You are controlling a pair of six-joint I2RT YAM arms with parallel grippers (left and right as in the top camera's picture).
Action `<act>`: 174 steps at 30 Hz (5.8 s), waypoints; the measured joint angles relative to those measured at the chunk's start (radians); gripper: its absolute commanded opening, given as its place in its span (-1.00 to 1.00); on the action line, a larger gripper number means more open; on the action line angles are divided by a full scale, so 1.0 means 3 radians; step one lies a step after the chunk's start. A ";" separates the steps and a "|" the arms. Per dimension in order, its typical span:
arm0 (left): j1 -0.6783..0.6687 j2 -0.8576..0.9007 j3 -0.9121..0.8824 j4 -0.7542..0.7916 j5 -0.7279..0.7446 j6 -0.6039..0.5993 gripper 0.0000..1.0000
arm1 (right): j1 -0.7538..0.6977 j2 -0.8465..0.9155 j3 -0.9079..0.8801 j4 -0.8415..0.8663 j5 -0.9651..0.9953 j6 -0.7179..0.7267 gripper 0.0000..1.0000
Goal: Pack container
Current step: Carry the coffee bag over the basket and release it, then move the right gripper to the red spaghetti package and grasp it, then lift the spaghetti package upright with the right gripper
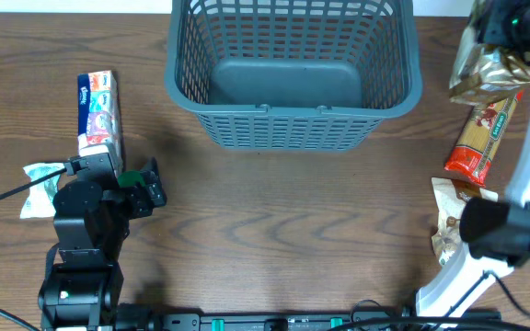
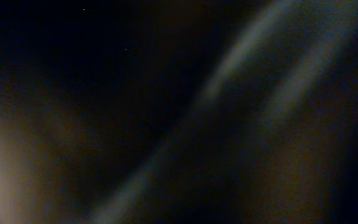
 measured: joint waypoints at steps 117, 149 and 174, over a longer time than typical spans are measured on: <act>0.0000 0.0000 0.0000 0.0001 0.0000 -0.0001 0.97 | -0.0916 0.1279 -0.1535 0.0895 0.0069 0.0890 0.98; 0.0000 0.0000 0.0000 0.0001 0.0000 -0.0001 0.97 | -0.0904 0.1095 -0.1940 0.1300 -0.0076 0.0594 -0.98; 0.0000 0.0000 0.0000 0.0001 0.0000 -0.0001 0.97 | -0.0749 0.1087 -0.1939 0.1296 -0.0156 0.0593 -0.98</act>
